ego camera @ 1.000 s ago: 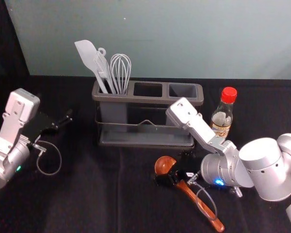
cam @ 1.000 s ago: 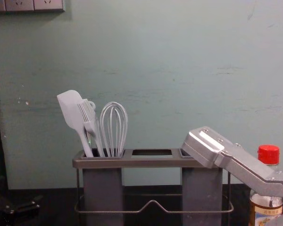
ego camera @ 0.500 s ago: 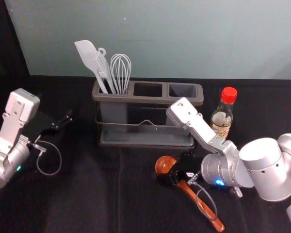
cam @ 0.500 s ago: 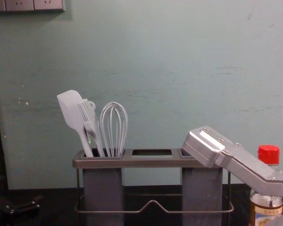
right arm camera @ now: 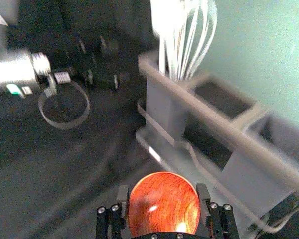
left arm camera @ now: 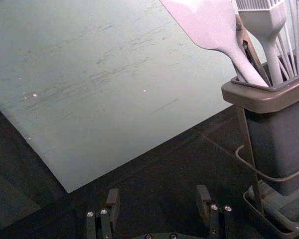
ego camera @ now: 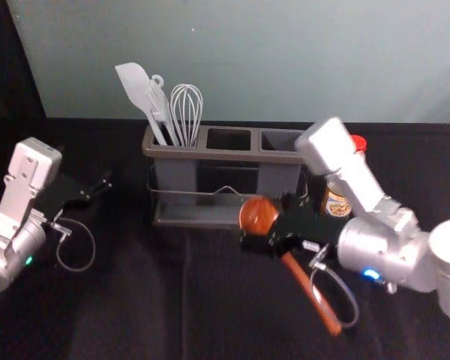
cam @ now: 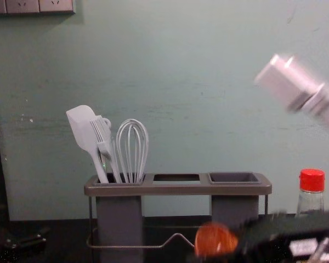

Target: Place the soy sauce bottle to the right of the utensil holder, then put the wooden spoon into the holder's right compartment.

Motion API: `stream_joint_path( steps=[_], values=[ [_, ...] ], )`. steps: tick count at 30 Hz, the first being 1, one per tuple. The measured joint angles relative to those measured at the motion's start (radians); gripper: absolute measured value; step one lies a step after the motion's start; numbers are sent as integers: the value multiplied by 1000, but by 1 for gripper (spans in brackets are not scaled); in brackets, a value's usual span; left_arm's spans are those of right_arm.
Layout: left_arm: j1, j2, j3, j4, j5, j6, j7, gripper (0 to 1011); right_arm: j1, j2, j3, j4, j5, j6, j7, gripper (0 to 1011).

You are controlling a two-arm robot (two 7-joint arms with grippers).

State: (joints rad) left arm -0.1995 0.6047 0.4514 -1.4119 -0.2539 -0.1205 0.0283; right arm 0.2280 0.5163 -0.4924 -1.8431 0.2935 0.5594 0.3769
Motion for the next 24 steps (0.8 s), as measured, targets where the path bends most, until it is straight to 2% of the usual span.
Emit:
stream_joint_path(
  steps=[2, 3, 5, 6, 12, 16, 22, 24],
  values=[
    [0, 0, 0, 0, 0, 0, 0, 1005, -17, 9, 21, -27, 6, -32, 2, 837],
    [0, 0, 0, 0, 0, 0, 0, 1005, -33, 18, 42, -53, 14, -70, 7, 837],
    [0, 0, 0, 0, 0, 0, 0, 1005, -48, 26, 63, -77, 22, -111, 10, 837],
    [0, 0, 0, 0, 0, 0, 0, 1005, -62, 34, 83, -99, 29, -153, 13, 837],
    [0, 0, 0, 0, 0, 0, 0, 1005, -77, 40, 135, -143, 46, -292, 19, 837],
    [0, 0, 0, 0, 0, 0, 0, 1005, -56, 17, 151, -134, 53, -348, 13, 837],
    [0, 0, 0, 0, 0, 0, 0, 1005, 19, -42, 155, -59, 57, -402, -6, 837],
    [0, 0, 0, 0, 0, 0, 0, 1005, 62, -67, 149, -15, 52, -419, -10, 837]
  ],
)
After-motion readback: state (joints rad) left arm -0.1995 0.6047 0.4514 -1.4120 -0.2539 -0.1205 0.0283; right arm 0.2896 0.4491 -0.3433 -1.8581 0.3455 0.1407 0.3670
